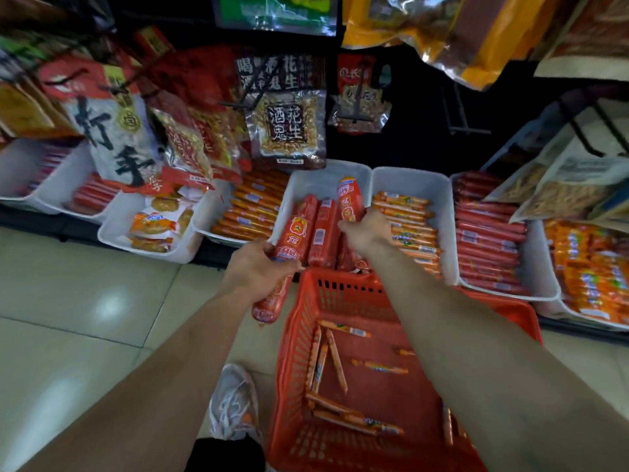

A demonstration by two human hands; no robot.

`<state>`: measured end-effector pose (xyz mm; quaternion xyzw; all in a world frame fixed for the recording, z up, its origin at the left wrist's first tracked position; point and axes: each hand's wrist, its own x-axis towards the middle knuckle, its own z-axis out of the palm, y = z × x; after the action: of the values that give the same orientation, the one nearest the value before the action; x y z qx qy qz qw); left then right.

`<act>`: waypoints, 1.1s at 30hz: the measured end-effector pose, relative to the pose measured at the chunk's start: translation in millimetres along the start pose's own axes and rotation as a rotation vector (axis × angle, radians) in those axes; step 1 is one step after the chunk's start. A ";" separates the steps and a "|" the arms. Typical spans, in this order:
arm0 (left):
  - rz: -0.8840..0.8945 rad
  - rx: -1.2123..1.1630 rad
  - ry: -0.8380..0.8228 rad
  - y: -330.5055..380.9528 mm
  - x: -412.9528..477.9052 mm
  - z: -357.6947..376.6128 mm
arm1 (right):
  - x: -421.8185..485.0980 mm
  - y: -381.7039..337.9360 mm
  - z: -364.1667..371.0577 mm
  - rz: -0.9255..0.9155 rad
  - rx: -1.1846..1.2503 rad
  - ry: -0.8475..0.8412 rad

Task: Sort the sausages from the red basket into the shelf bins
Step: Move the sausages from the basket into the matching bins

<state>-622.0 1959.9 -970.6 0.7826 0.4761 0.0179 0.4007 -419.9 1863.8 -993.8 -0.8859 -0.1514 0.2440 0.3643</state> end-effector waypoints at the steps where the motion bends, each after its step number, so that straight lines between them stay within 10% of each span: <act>1: -0.009 -0.022 0.004 -2.0 4.1 1.4 | 8.2 -2.1 9.0 0.045 0.031 0.016; 22: -0.028 0.177 0.158 58.0 92.1 58.2 | -23.9 94.8 -24.7 -0.228 -0.316 -0.068; 33: 0.153 0.123 0.129 37.1 -23.6 73.6 | -82.5 117.0 -70.7 -0.171 -0.279 -0.076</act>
<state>-577.6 1888.7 -988.3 0.8371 0.4398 0.0696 0.3177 -439.8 1706.0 -1007.9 -0.9019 -0.2721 0.2221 0.2513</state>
